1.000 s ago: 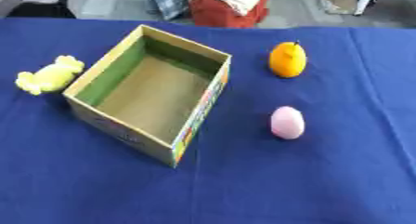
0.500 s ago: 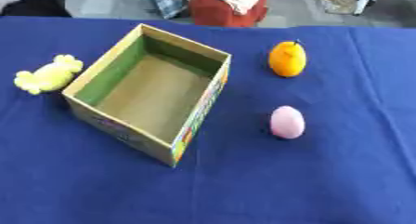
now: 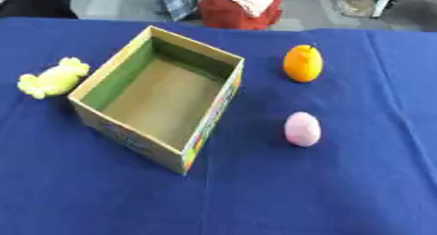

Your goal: Pick up objects on the table and place them in the box.

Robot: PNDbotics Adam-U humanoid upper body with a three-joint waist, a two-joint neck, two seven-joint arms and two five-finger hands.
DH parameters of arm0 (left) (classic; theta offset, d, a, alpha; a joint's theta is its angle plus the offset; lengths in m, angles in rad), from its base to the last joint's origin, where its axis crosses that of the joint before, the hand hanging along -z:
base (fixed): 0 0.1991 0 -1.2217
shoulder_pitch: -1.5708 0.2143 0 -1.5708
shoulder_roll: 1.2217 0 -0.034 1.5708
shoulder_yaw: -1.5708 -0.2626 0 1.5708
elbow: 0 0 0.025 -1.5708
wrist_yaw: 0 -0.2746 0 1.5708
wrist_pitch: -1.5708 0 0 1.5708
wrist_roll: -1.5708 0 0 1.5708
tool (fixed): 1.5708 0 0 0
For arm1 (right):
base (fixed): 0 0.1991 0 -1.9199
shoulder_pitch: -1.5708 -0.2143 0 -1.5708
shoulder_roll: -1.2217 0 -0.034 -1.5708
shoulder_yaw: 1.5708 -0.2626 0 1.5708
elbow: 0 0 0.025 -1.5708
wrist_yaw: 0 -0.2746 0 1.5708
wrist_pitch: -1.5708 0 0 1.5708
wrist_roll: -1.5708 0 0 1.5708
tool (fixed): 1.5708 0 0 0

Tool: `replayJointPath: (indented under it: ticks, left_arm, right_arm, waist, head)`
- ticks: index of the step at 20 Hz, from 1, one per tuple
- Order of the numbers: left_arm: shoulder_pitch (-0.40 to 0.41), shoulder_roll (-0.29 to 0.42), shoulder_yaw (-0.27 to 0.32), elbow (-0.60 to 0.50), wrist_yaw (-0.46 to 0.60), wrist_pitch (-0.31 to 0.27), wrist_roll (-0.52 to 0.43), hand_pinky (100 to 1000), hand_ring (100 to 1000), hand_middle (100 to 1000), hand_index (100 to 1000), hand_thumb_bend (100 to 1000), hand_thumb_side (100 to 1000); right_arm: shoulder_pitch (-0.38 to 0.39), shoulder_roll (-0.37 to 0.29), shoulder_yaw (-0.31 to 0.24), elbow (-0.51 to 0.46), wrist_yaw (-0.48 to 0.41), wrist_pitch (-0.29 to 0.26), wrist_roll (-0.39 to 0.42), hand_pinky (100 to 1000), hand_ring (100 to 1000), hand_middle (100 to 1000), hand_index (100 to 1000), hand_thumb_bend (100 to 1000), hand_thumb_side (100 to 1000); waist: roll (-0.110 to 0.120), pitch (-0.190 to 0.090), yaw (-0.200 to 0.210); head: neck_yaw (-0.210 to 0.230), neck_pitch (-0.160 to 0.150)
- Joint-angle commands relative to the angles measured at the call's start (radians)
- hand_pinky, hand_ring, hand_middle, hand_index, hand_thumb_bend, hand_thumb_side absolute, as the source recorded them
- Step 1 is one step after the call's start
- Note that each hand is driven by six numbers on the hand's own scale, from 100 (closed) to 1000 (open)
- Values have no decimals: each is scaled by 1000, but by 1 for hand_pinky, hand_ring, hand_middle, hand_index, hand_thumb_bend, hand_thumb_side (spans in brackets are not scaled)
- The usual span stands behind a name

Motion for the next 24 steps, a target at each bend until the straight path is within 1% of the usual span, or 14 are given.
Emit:
replayJointPath:
  ticks: [1, 5, 9, 13, 15, 16, 17, 18, 19, 20, 21, 22, 23, 24]
  left_arm:
    - [-26, 84, -3, -19, -51, 37, -13, 342, 613, 519, 776, 100, 708]
    - [-50, 153, -18, -19, -101, 66, -34, 344, 620, 524, 781, 100, 702]
    - [-74, 191, -41, -19, -118, 67, -68, 349, 624, 532, 786, 100, 699]
    - [-97, 218, -56, -19, -129, 87, -92, 349, 625, 533, 785, 100, 690]
    - [-109, 233, -65, -19, -133, 96, -105, 349, 626, 534, 785, 100, 690]
    - [-115, 239, -70, -19, -135, 96, -113, 349, 625, 533, 785, 100, 688]
    - [-120, 243, -75, -19, -134, 95, -120, 347, 622, 530, 784, 100, 686]
    - [-126, 244, -82, -19, -127, 92, -126, 345, 620, 528, 784, 100, 685]
    - [-132, 247, -89, -19, -115, 90, -131, 345, 620, 528, 784, 100, 684]
    - [-138, 251, -96, -19, -104, 87, -136, 345, 621, 528, 784, 100, 684]
    - [-143, 255, -101, -19, -96, 86, -141, 345, 621, 528, 784, 100, 684]
    - [-148, 261, -106, -19, -90, 84, -147, 345, 622, 530, 785, 100, 686]
    - [-153, 266, -111, -19, -86, 82, -153, 345, 623, 531, 785, 100, 686]
    - [-158, 270, -114, -19, -84, 81, -158, 345, 623, 531, 785, 100, 685]
  right_arm:
    - [-33, -111, 29, -16, 65, 38, 55, 547, 682, 588, 772, 100, 1000]
    - [-78, -223, 81, -16, 171, 92, 166, 590, 733, 662, 819, 100, 1000]
    - [-130, -318, 142, -8, 307, 135, 324, 624, 764, 727, 852, 100, 1000]
    - [-185, -365, 202, 45, 393, 140, 456, 640, 777, 753, 872, 102, 1000]
    - [-212, -376, 233, 80, 407, 130, 506, 644, 781, 759, 877, 137, 1000]
    - [-224, -381, 246, 96, 411, 123, 528, 648, 783, 759, 866, 110, 1000]
    - [-234, -386, 258, 110, 416, 115, 549, 653, 786, 763, 868, 131, 1000]
    - [-243, -394, 271, 125, 419, 105, 572, 657, 789, 767, 871, 187, 994]
    - [-251, -399, 284, 140, 418, 94, 595, 661, 793, 773, 876, 272, 983]
    - [-260, -406, 297, 159, 414, 85, 620, 664, 797, 777, 878, 333, 968]
    - [-270, -410, 309, 177, 413, 77, 643, 664, 797, 777, 878, 333, 968]
    - [-279, -412, 322, 197, 410, 68, 666, 673, 807, 788, 891, 433, 920]
    - [-289, -411, 335, 218, 407, 60, 688, 677, 814, 793, 905, 478, 891]
    - [-299, -406, 348, 239, 399, 52, 708, 679, 817, 794, 913, 495, 879]
  waist:
    - [1, -24, 3]
    - [-1, -31, 7]
    - [-4, -36, 10]
    - [-6, -39, 16]
    - [-6, -39, 18]
    - [-7, -39, 19]
    - [-7, -39, 20]
    - [-7, -38, 20]
    - [-8, -38, 20]
    - [-9, -37, 20]
    - [-10, -37, 20]
    - [-11, -36, 21]
    - [-12, -35, 21]
    - [-13, -33, 22]
  head:
    - [-4, 8]
    - [-9, 12]
    - [-14, 12]
    - [-21, 9]
    - [-23, 9]
    - [-25, 9]
    - [-26, 9]
    - [-27, 9]
    - [-29, 11]
    - [-31, 12]
    - [-33, 12]
    - [-34, 12]
    - [-35, 11]
    - [-37, 8]
